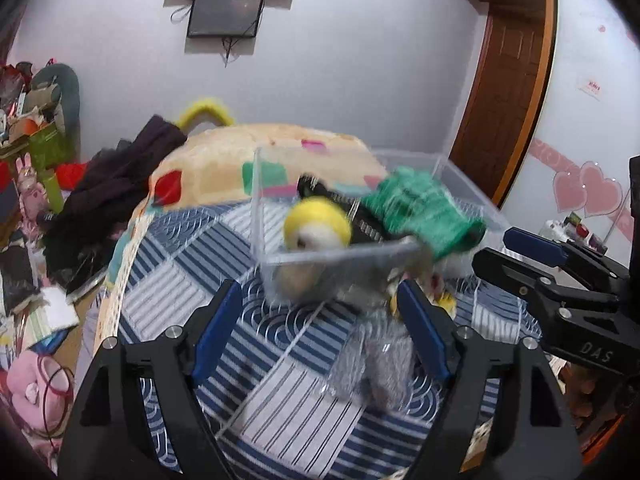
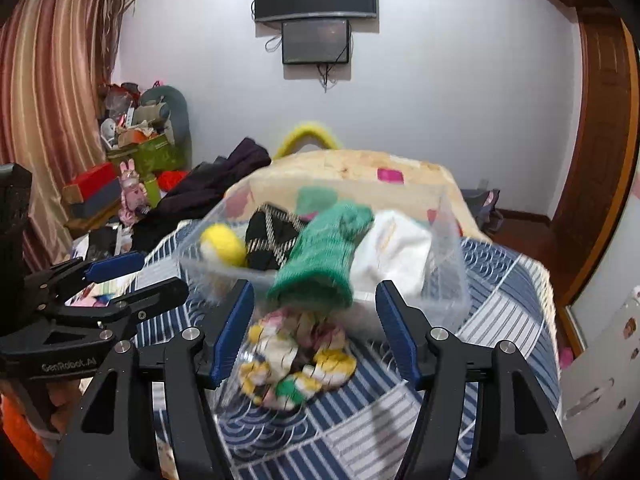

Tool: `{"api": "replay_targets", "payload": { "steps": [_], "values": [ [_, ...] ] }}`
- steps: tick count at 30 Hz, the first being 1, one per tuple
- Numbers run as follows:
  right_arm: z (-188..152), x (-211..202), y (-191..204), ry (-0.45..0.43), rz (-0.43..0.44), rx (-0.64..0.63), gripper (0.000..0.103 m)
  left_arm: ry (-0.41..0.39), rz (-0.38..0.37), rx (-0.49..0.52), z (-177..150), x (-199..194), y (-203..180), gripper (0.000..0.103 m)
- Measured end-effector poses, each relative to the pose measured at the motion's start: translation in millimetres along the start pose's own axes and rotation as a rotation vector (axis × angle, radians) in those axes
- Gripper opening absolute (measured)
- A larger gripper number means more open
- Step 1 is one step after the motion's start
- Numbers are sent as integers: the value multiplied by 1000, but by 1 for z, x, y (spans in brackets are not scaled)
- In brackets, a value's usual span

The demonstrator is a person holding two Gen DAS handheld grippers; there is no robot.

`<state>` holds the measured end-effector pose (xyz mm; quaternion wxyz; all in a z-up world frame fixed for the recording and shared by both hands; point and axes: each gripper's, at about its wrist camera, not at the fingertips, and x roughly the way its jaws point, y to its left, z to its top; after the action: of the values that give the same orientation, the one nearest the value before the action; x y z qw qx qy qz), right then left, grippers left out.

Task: Organize soft objects
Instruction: 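Grasp silver mesh bag with left tool while right tool grasps floral scrunchie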

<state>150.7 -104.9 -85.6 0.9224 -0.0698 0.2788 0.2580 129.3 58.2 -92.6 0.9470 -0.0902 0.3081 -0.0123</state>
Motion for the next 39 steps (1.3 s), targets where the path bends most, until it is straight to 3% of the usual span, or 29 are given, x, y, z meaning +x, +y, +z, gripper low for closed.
{"api": "replay_targets", "payload": {
  "steps": [6, 10, 12, 14, 16, 19, 27, 31, 32, 35, 39],
  "values": [
    [-23, 18, 7, 101, 30, 5, 60, 94, 15, -28, -20, 19, 9, 80],
    [-31, 34, 12, 163, 69, 1, 60, 115, 24, -31, -28, 26, 10, 80],
    [-33, 41, 16, 190, 78, -9, 53, 122, 16, -31, -29, 29, 10, 80],
    [-35, 44, 18, 203, 90, -14, 32, 126, 8, -27, -30, 30, 9, 80],
    [-38, 45, 18, 215, 106, -14, 18, 125, 1, -17, -31, 30, 6, 80],
    [-40, 39, 17, 203, 105, -15, 12, 126, -17, -4, -32, 29, -1, 80],
    [-45, 11, -10, 159, 37, 39, 12, 178, -67, 68, -42, 45, -32, 80],
    [-44, -1, -18, 131, 24, 59, 12, 204, -63, 70, -47, 55, -36, 63],
    [-43, -4, -18, 124, 23, 59, 12, 196, -62, 76, -47, 54, -37, 50],
    [-42, -9, -17, 104, 15, 59, 12, 185, -92, 86, -46, 49, -40, 29],
    [-36, -17, -16, 72, 10, 58, 12, 156, -106, 94, -45, 37, -42, 21]
  ]
}}
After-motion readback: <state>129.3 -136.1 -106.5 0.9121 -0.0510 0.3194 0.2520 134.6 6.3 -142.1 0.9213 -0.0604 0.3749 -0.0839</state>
